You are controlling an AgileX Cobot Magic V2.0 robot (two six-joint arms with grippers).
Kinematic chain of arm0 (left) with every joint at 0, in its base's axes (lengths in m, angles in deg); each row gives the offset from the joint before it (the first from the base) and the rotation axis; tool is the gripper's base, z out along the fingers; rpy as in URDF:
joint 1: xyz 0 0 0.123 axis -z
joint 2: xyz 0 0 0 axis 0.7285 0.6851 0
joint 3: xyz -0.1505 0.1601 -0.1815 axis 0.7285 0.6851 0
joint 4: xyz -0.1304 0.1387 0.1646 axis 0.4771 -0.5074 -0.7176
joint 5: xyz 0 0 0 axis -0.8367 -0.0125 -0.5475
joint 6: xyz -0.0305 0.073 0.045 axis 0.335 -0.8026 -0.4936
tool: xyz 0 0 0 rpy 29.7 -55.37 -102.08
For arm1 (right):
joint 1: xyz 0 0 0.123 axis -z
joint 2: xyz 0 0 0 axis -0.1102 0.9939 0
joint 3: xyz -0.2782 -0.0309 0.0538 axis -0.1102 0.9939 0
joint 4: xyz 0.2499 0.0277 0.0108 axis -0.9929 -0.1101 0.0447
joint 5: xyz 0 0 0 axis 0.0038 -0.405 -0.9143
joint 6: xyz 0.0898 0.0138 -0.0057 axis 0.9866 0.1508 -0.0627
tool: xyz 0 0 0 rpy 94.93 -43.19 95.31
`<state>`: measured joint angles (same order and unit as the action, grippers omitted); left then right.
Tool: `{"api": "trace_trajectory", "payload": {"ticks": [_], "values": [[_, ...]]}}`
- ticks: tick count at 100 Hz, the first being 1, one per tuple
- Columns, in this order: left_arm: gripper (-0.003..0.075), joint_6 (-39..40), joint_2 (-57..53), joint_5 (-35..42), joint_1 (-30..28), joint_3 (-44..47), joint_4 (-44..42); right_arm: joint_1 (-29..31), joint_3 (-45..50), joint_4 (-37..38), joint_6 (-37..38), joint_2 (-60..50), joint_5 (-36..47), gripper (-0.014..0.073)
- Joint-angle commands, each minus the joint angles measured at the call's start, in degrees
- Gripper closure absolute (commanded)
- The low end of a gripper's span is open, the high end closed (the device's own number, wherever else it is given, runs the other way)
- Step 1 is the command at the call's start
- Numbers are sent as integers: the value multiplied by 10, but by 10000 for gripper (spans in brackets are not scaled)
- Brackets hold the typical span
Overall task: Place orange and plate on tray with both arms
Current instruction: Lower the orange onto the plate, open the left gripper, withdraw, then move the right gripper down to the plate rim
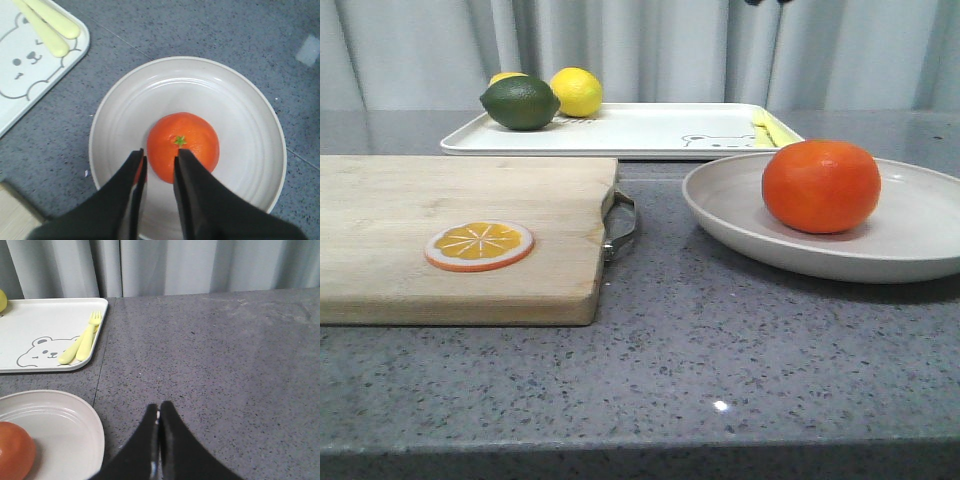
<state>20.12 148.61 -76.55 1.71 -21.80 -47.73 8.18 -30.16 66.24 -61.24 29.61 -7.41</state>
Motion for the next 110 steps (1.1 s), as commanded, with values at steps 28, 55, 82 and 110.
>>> {"api": "trace_trajectory", "payload": {"ticks": [28, 55, 82, 110], "values": [[739, 12, -233, 106, -56, 202, 1, 4, -23, 7, -2, 4, 25, 654], [739, 41, -416, 150, -126, 390, 1, 4, -25, 7, -2, 15, 5, 654], [739, 52, -606, 198, -180, 556, 2, 1, -32, 7, -2, 37, -8, 654], [739, 57, -736, 200, -187, 642, 2, -17, -126, 7, -14, 108, -128, 654]]}}
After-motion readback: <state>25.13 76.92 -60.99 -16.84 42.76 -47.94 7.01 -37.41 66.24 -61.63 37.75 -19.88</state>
